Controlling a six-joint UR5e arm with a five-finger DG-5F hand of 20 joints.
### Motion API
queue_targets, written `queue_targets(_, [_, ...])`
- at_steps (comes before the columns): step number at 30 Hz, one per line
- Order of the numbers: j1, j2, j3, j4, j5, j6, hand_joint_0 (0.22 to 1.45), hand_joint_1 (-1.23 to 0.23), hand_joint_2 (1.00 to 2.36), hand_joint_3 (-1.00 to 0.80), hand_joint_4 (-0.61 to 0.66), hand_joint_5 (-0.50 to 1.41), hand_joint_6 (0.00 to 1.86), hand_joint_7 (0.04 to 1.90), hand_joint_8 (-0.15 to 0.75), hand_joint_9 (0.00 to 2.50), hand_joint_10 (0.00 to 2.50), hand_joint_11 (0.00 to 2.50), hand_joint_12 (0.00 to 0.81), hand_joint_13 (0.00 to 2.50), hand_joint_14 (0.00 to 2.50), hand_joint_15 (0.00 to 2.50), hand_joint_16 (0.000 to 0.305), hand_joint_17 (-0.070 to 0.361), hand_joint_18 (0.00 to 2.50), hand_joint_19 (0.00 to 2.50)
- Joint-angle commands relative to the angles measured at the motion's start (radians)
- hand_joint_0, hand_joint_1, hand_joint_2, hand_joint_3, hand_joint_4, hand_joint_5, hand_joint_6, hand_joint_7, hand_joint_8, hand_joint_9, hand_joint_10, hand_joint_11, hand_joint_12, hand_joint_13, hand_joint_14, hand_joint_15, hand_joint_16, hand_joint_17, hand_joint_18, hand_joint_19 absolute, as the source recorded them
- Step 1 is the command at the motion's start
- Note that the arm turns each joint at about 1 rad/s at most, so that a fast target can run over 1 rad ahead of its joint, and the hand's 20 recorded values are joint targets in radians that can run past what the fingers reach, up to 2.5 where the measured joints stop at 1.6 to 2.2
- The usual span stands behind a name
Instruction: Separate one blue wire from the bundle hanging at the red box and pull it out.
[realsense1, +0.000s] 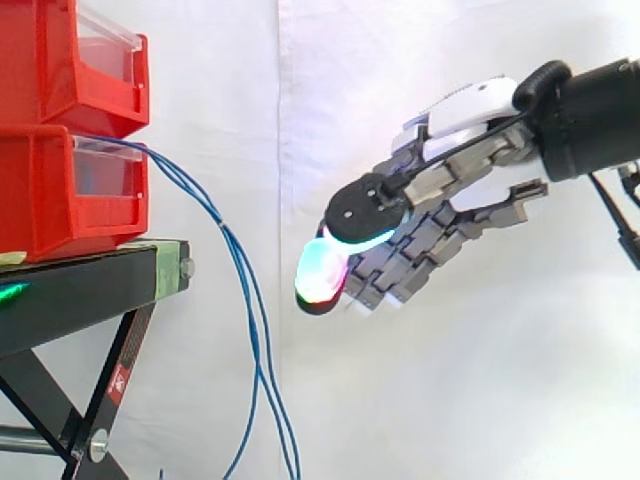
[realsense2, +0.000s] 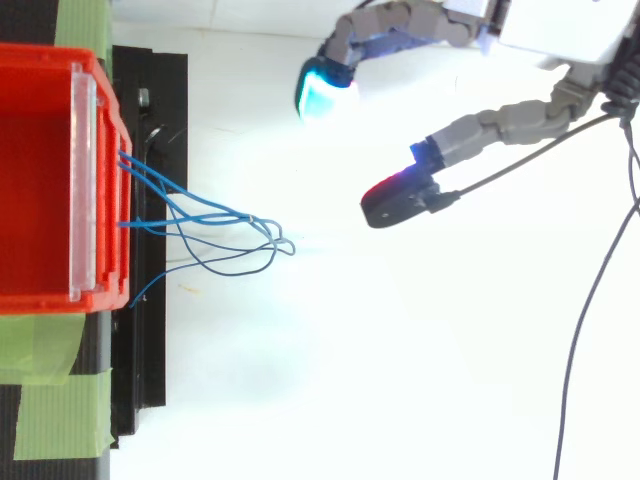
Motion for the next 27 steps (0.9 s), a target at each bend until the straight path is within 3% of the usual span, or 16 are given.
queue_targets(1, [0.003, -0.046, 0.001, 0.075, 0.004, -0.019, 0.54, -0.74, 1.00, -0.50, 0.27, -0.16, 0.50, 1.01, 0.323, 0.61, 0.01, 0.23, 0.414, 0.46, 0.01, 0.24, 0.058, 0.131, 0.43, 0.20])
queue_targets(3, [0.008, -0.064, 0.001, 0.122, 0.006, -0.019, 0.54, -0.74, 1.00, -0.50, 0.27, -0.16, 0.50, 1.00, 0.324, 0.61, 0.01, 0.23, 0.415, 0.47, 0.01, 0.25, 0.058, 0.131, 0.43, 0.21])
queue_targets(9, [0.022, -0.064, 0.001, 0.194, 0.018, -0.023, 0.54, -0.73, 1.00, -0.50, 0.28, -0.16, 0.50, 1.01, 0.325, 0.61, 0.01, 0.25, 0.417, 0.48, 0.01, 0.26, 0.058, 0.130, 0.44, 0.22])
queue_targets(14, [0.052, -0.064, 0.001, 0.236, 0.071, -0.036, 0.54, -0.72, 1.00, -0.50, 0.28, -0.16, 0.50, 1.01, 0.327, 0.62, 0.01, 0.25, 0.417, 0.48, 0.01, 0.26, 0.058, 0.130, 0.44, 0.23])
queue_targets(20, [0.078, -0.066, 0.001, 0.259, 0.090, -0.039, 0.54, -0.72, 1.00, -0.50, 0.28, -0.15, 0.50, 1.00, 0.328, 0.62, 0.01, 0.25, 0.417, 0.49, 0.01, 0.27, 0.058, 0.130, 0.45, 0.23])
queue_targets(22, [0.102, -0.064, 0.001, 0.269, 0.121, -0.031, 0.54, -0.72, 1.00, -0.50, 0.27, -0.15, 0.50, 1.00, 0.327, 0.62, 0.01, 0.26, 0.417, 0.49, 0.01, 0.27, 0.058, 0.130, 0.45, 0.23])
queue_targets(27, [0.118, -0.064, 0.001, 0.274, 0.151, -0.016, 0.54, -0.71, 1.00, -0.50, 0.28, -0.15, 0.50, 1.01, 0.325, 0.62, 0.01, 0.26, 0.419, 0.49, 0.01, 0.27, 0.058, 0.129, 0.46, 0.24])
